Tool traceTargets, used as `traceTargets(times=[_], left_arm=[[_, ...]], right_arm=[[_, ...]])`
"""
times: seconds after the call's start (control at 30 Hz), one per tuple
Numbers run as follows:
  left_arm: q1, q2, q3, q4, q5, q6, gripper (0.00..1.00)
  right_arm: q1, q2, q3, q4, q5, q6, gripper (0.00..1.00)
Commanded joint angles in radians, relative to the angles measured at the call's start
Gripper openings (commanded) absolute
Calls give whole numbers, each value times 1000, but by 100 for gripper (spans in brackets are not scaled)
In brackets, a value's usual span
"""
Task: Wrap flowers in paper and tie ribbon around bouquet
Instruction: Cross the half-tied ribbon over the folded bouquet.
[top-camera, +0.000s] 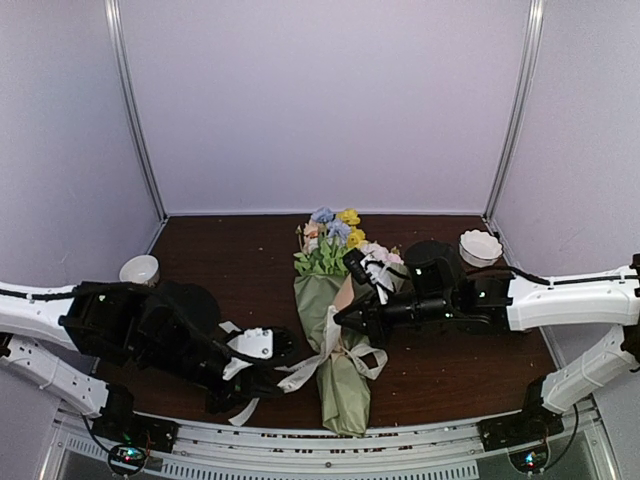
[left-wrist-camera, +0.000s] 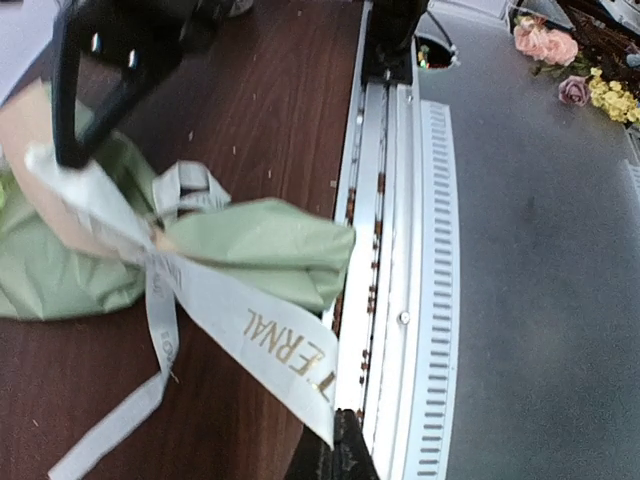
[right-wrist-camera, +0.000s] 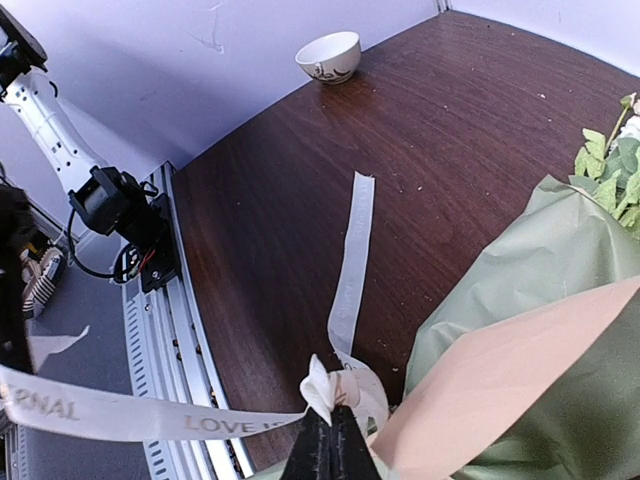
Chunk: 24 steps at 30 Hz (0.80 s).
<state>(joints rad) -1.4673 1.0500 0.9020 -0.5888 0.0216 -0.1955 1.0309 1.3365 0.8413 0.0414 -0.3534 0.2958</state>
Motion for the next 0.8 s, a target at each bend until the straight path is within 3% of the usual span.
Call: traceTargets(times=[0.0,0.17,0.33,0.53,0.77], left_arm=[[-19,106,193,-25,96,234,0],[-45,217,266,-10,142,354,0],[-54,273,270,122,134,469,0],[-94,477,453,117,119,593,0],[-151,558,565,218,211,719,0]], right_arm=[[-15,17,40,-35,12,2,0],[-20,20,67,-73,11,1,0],[-22,30,105,-136,20,-27,0],[-25,36,143,-188,25,-51,0],[-32,27,144,-226,27,-77,0]])
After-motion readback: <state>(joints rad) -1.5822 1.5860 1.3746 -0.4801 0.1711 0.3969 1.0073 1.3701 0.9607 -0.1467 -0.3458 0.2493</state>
